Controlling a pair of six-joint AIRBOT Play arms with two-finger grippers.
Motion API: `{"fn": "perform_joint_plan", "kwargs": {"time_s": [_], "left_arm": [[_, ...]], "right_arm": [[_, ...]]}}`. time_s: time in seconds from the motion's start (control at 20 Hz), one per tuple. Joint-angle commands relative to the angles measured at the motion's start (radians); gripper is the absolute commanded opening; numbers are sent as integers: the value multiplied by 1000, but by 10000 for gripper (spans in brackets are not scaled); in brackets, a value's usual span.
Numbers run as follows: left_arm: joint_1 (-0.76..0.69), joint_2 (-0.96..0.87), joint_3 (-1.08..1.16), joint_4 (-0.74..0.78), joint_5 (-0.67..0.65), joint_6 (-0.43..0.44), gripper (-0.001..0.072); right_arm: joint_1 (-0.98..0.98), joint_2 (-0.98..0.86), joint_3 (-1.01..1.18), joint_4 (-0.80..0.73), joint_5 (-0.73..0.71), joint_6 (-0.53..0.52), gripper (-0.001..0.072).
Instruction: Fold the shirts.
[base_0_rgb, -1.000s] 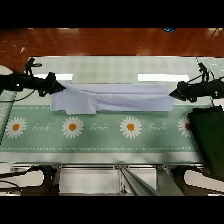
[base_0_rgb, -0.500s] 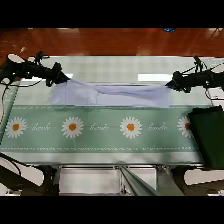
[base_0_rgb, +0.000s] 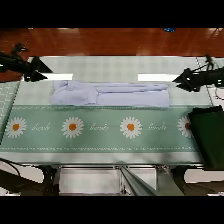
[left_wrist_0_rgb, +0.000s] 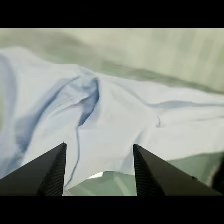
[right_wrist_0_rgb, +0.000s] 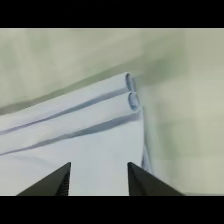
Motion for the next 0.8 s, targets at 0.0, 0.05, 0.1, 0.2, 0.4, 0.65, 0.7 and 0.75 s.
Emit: {"fn": "perform_joint_plan", "kwargs": {"time_s": [0.0, 0.05, 0.1, 0.2, 0.4, 0.65, 0.7, 0.75], "left_arm": [[27, 245, -60, 93, 84, 33, 508], [-10, 343, -142, 105, 130, 73, 508], [-61, 457, -255, 150, 195, 81, 508], [-160, 661, -501, 211, 348, 80, 508], [-309, 908, -904, 211, 531, 61, 508], [-338, 872, -975, 150, 550, 61, 508], [-338, 860, -975, 130, 562, 61, 508], [-338, 850, -975, 117, 571, 61, 508]], "right_arm": [[-75, 124, -19, -157, 37, 45, 417], [-74, 164, -58, -215, -14, 84, 417], [-74, 190, -108, -226, -70, 123, 417], [-74, 200, -204, -180, -141, 144, 417], [-74, 127, -288, -58, -133, 56, 417], [-57, 4, -286, 120, -103, -37, 417], [-42, -16, -281, 119, -103, -40, 417], [-19, -38, -269, 119, -104, -45, 417]]}}
